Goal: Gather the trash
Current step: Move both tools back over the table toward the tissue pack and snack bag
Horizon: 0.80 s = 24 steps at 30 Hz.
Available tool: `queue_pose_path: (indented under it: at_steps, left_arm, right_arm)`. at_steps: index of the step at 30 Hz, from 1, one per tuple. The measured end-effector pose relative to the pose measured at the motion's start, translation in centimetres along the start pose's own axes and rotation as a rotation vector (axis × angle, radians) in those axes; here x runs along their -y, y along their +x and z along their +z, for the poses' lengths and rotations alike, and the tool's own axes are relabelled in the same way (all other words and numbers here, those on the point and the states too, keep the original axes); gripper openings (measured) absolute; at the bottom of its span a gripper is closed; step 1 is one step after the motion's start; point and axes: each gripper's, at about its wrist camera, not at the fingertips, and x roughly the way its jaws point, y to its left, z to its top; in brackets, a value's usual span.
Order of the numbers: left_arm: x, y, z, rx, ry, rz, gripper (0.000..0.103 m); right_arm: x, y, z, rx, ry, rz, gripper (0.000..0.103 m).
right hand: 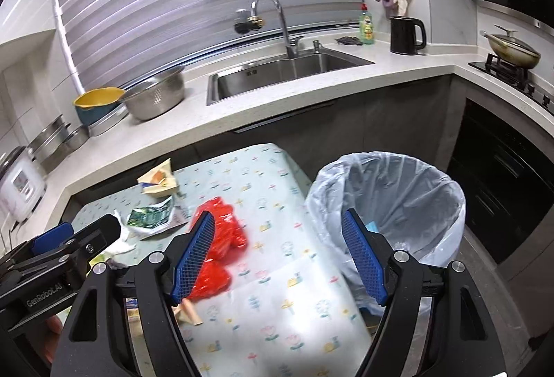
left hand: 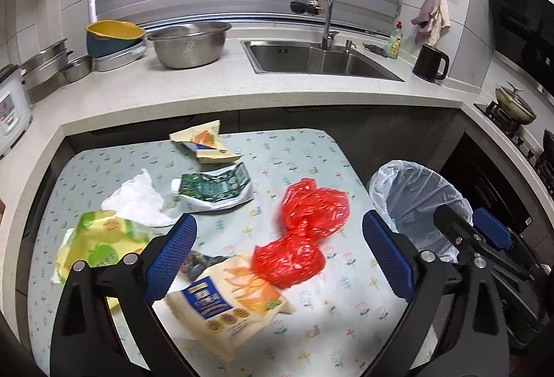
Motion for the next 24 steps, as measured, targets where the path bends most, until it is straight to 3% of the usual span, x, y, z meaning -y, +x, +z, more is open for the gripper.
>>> queue_pose_path:
  at_steps: [10,24]
  left_arm:
    - [-5.0,-2.4,-2.2,-0.004,-0.043,0.043,0.092]
    - [-13.7,-3.2,-5.7,-0.029,-0.112,0.163,0.092]
  right_arm:
    - [-4.4,-1.2,-2.3,-0.032,-0.026,0.045,0.073]
    - [-8.6,0.1,-4.5,-0.087,-0.065,0.069,0.073]
